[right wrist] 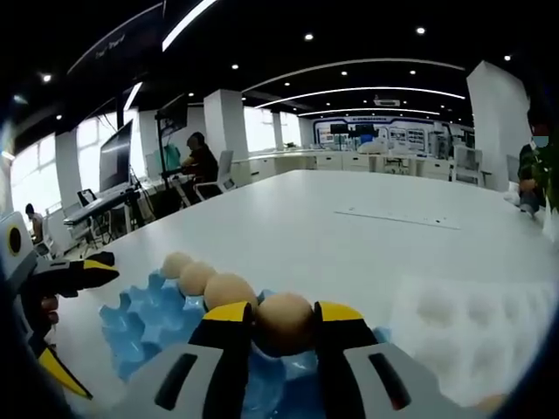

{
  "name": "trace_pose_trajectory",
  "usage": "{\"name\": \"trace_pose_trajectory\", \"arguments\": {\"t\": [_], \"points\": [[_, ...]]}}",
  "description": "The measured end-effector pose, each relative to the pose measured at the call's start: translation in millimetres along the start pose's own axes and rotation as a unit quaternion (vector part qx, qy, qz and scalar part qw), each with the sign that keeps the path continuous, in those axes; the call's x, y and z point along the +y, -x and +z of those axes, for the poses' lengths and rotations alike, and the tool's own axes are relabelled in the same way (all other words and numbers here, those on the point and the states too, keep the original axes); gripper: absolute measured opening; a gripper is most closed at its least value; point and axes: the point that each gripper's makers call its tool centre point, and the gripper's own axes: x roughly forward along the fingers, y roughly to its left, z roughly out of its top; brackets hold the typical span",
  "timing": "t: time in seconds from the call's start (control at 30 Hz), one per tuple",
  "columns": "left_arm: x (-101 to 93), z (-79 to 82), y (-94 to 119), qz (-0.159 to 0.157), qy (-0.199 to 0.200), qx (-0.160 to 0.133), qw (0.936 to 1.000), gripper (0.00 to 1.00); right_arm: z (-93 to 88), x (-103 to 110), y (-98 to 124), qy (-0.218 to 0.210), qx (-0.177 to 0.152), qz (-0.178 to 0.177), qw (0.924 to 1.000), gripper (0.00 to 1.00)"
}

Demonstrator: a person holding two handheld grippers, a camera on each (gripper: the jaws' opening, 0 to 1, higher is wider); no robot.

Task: Place the egg into an empty slot of the egg tray after lifting it from the table, then release the egg inside the slot.

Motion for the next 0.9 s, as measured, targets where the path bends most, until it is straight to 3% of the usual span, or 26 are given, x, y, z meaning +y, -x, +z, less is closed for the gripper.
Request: {"name": "trace_pose_trajectory", "arguments": {"t": [0.57,0.9], "points": [[-2.6,4.1,1.1,-0.001,-0.002,-0.003,1.0,0.97,0.8,0.6,4.2,0.023,0.002,0.01,0.9997,0.4],[-4.2,3.8,2.7,0.001,0.0,-0.002,1.0,0.97,13.0,6.3,15.1,0.012,-0.032,0.015,0.9993,0.48]]}}
